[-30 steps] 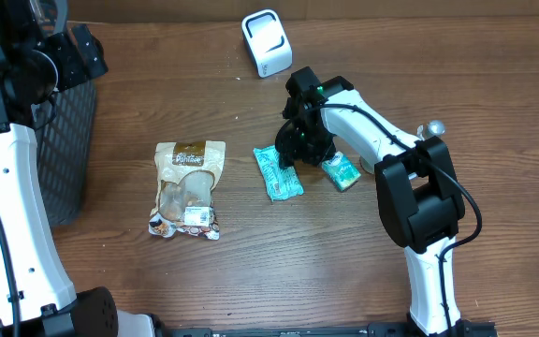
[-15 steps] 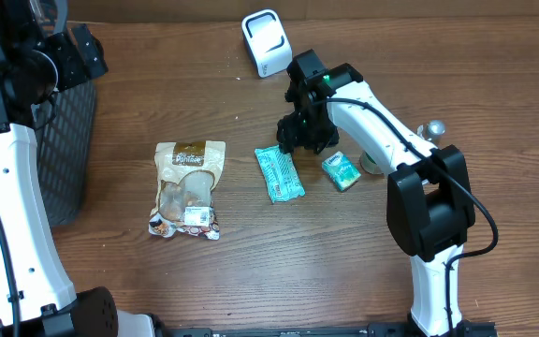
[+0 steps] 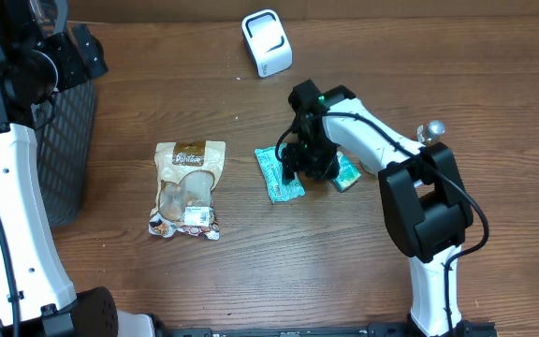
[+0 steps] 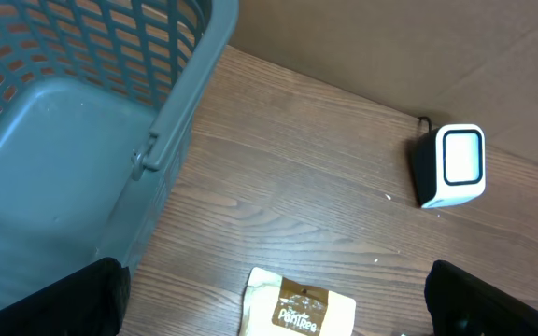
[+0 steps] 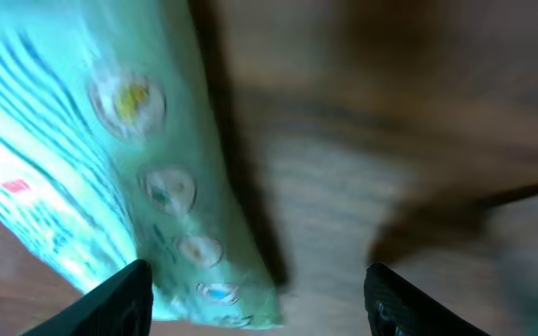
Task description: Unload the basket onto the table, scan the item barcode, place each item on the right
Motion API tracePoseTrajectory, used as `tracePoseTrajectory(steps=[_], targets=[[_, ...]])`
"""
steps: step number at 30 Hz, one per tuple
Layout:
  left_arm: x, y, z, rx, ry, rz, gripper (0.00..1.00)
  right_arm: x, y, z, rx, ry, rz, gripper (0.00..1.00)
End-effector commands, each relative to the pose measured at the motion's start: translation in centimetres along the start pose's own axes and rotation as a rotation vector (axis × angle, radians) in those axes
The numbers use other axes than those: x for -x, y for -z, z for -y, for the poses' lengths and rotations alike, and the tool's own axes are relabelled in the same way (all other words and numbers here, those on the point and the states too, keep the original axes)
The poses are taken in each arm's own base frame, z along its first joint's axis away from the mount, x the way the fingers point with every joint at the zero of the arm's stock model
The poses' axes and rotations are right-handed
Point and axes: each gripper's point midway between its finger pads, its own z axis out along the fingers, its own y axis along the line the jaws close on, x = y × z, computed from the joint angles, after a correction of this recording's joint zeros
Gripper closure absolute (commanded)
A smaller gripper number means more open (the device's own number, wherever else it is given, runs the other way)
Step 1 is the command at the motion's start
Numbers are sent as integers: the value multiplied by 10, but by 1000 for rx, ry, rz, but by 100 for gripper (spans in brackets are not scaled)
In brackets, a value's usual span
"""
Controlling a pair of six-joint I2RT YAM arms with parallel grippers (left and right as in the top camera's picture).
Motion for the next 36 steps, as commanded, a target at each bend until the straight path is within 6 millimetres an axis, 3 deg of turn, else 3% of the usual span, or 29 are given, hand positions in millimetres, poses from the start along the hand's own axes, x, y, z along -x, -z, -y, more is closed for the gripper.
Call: tracePoseTrajectory(steps=[1, 6, 10, 14, 19, 22, 27, 36], targets=[[7, 5, 4, -12, -20, 21, 0, -14, 6, -32, 130, 0, -35, 31], [7, 5, 4, -12, -20, 21, 0, -28, 6, -73, 275, 55, -84, 31], [7, 5, 4, -12, -20, 21, 0, -35, 5, -84, 274, 87, -90, 31], [7, 5, 4, -12, -20, 21, 0, -23, 23, -77, 197, 96, -29, 30], [7, 5, 4, -12, -20, 21, 1, 22, 51, -54, 64, 103, 164, 30], [7, 5, 4, -12, -20, 21, 1, 45, 56, -41, 11, 112, 258, 30], [7, 5, 4, -12, -20, 21, 0, 63, 52, -21, -34, 79, 300, 31], [7, 5, 4, -12, -20, 21, 0, 55, 21, -13, -45, 78, 266, 34]])
